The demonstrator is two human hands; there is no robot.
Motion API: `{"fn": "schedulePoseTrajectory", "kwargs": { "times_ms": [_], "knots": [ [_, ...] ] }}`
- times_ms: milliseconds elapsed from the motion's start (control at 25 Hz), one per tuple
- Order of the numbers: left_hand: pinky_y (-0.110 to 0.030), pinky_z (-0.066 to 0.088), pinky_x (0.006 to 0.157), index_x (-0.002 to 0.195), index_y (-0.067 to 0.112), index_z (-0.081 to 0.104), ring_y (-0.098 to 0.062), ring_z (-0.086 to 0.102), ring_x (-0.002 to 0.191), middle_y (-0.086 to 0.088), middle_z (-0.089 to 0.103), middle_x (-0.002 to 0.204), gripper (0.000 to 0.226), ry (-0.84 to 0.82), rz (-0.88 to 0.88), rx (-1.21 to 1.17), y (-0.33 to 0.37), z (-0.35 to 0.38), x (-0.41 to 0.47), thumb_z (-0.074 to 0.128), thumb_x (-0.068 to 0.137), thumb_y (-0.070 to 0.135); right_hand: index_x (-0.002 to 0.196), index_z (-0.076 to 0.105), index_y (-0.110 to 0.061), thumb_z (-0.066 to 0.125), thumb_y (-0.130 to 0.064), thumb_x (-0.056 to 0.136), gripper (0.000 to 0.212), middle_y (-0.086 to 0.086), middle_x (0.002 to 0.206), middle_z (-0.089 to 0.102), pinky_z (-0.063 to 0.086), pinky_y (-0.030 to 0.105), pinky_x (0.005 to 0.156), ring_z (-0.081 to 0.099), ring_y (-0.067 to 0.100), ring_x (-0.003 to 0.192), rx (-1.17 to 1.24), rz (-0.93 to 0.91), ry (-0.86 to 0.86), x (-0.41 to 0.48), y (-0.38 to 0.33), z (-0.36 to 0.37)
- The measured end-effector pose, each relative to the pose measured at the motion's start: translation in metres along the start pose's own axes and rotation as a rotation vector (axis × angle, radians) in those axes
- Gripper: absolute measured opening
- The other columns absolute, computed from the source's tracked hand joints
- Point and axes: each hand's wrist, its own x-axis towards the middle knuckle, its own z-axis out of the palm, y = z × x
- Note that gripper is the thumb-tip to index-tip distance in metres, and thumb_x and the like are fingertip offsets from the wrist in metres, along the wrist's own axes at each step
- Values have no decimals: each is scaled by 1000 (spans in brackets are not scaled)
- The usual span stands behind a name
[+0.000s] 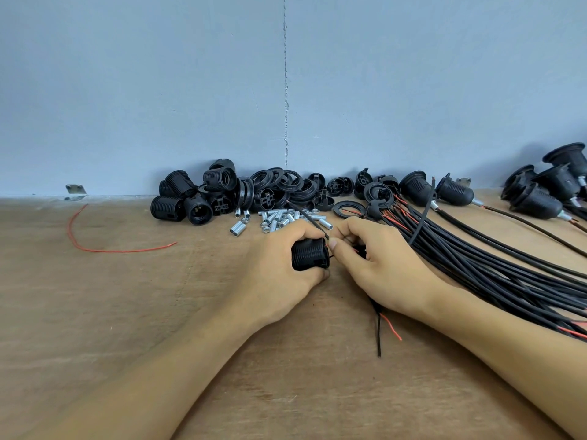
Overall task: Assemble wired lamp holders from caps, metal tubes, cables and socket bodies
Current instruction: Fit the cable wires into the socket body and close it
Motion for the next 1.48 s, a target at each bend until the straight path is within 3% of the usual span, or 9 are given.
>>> {"fn": "schedulePoseTrajectory", "kwargs": {
  "times_ms": [480,680,960,1160,1240,1320,1400,1480],
  "knots": [
    [-15,47,71,98,29,71,-3,65,84,14,72,86,35,38,19,28,1,2,-1,87,72,13,81,64,-24,62,-18,96,16,-13,66,58,39,14,62,53,0,65,34,25,-23,0,-1,0],
    [-12,45,73,101,29,71,-1,63,87,16,71,87,35,49,12,65,1,2,3,86,73,14,83,71,-24,68,-21,93,10,-10,75,68,48,19,75,61,2,73,96,94,11,4,4,-1],
    [-5,39,68,97,28,69,1,61,85,15,70,85,34,43,39,71,-1,2,0,88,72,14,75,66,-24,67,-16,94,20,-23,59,57,39,14,64,50,-3,60,114,83,-76,5,3,-4],
    [-13,47,75,98,29,71,0,64,85,16,72,87,34,9,57,79,-3,-3,-1,89,71,18,75,67,-25,68,-16,93,20,-12,65,62,45,25,72,53,2,66,138,59,-130,5,3,-7],
    [-29,54,85,105,29,73,-3,66,90,15,73,94,37,-43,23,53,-4,-6,-1,88,73,19,79,70,-28,69,-20,93,16,-5,72,68,49,29,78,60,6,71,135,79,-159,5,4,-9],
    [-35,54,90,112,30,73,-3,65,97,16,72,100,40,-63,19,65,-4,-6,1,86,75,20,85,73,-30,70,-22,92,11,-9,78,72,50,23,79,64,1,77,95,62,-137,6,7,-11],
    [-29,53,90,111,36,72,-1,63,98,17,71,101,39,-49,40,91,-7,-6,4,85,77,23,98,73,-30,70,-24,91,9,-13,88,73,47,16,81,65,-1,85,54,33,-90,7,10,-11],
    [-16,50,83,103,43,69,1,63,95,22,70,99,35,6,-9,45,-10,-7,6,85,77,26,119,66,-28,69,-37,89,31,-13,105,69,44,14,88,62,0,98,-46,28,-83,10,14,-12]
  ]
}}
